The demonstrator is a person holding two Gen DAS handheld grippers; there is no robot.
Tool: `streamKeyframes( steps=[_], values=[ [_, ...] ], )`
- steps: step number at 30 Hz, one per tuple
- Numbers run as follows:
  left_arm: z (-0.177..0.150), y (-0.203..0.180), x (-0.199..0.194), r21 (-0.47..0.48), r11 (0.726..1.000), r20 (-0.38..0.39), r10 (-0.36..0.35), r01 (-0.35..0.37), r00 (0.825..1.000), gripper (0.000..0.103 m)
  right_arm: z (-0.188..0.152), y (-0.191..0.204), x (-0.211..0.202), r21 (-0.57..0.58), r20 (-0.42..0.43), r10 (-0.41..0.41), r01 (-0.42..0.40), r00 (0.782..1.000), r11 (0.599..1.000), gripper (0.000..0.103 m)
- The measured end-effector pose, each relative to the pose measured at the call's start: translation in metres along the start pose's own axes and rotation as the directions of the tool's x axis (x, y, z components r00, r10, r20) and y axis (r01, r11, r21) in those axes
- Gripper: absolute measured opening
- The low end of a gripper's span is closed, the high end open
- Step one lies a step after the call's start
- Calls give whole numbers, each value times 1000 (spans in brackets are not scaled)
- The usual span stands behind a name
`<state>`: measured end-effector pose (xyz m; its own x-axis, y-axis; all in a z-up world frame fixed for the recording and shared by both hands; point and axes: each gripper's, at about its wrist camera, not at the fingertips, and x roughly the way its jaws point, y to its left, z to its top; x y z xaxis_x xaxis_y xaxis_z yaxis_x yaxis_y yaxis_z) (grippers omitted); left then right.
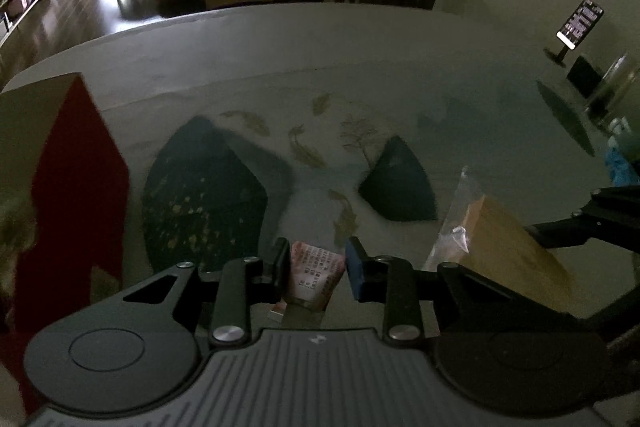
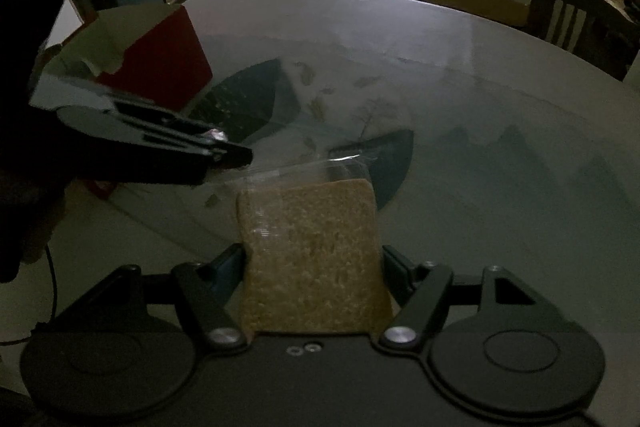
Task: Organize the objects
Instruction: 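Carry sauce packet in left tool and bagged bread in right tool into box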
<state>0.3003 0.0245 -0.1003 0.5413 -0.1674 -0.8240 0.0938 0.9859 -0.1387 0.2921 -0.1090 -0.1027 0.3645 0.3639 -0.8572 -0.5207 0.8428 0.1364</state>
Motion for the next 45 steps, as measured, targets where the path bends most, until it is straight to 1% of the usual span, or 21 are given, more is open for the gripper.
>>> streamKeyframes(
  steps=[3, 9, 15, 19, 27, 34, 40, 45],
  values=[
    [-4, 1, -18, -22, 1000, 26, -4, 5, 1000, 29, 0, 8, -9, 7, 2, 3, -3, 1000, 1000, 72],
    [-12, 5, -57, -32, 999, 87, -30, 33, 996, 29, 4, 30, -27, -17, 30, -6, 6, 1000, 1000, 72],
    [-20, 17, -87, -31, 998, 115, -47, 51, 992, 29, 14, 60, -39, -48, 50, -12, 15, 999, 999, 72],
    [-24, 30, -103, -33, 998, 131, -46, 50, 990, 29, 21, 80, -44, -67, 63, -9, 13, 998, 998, 72],
    [-31, 71, -137, -44, 998, 165, -32, 40, 986, 29, 40, 128, -45, -105, 92, -2, 12, 996, 994, 71],
    [-36, 118, -160, -59, 998, 182, 2, 9, 983, 29, 62, 172, -31, -139, 112, 8, 7, 994, 990, 71],
    [-39, 162, -168, -69, 997, 180, 34, -22, 983, 29, 83, 207, -11, -164, 121, 12, 8, 993, 986, 72],
    [-39, 198, -169, -72, 996, 172, 67, -56, 983, 29, 100, 227, 9, -168, 116, 13, 7, 993, 986, 71]
  ],
)
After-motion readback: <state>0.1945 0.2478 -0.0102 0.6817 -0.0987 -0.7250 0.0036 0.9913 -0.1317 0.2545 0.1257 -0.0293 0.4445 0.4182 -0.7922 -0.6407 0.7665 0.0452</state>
